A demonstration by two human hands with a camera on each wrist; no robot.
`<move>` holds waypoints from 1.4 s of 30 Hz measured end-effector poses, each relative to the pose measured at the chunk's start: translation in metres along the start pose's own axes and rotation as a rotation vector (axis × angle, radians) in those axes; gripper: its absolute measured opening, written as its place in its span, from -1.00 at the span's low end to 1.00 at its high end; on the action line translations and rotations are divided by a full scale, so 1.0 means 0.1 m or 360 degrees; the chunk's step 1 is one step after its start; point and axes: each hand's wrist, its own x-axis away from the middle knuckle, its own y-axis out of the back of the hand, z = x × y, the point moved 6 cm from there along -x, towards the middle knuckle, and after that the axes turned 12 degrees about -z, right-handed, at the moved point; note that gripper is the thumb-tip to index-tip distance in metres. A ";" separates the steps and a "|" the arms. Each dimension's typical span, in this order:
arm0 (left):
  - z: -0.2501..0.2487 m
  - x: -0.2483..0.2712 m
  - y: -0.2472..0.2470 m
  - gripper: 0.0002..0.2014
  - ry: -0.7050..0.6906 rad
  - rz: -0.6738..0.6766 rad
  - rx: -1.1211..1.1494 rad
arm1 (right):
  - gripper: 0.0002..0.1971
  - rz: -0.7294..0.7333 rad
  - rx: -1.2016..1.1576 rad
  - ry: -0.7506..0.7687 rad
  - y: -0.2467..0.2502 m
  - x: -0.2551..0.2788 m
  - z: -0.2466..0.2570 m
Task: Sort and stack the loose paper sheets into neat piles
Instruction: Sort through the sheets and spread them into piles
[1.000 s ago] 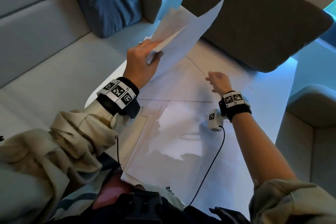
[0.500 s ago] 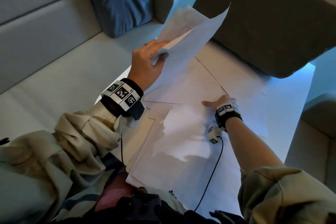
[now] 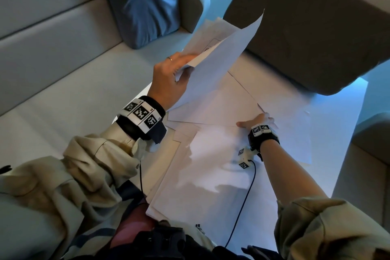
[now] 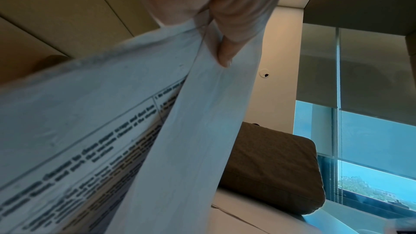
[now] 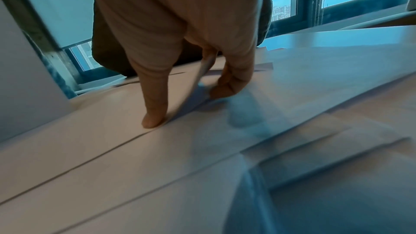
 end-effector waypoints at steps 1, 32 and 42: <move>-0.01 0.01 0.00 -0.74 -0.0002 -0.0003 0.0007 | 0.03 0.0009 -0.0006 0.0018 0.01 0.00 0.01; -0.13 0.04 0.05 -0.38 0.0171 -0.0033 0.0105 | -0.80 0.0159 -0.1813 -0.0149 0.41 0.25 -0.09; -0.43 0.19 -0.18 -0.46 -0.0161 0.0200 0.0127 | -0.42 -0.0092 -0.2101 0.0108 1.14 0.82 -0.10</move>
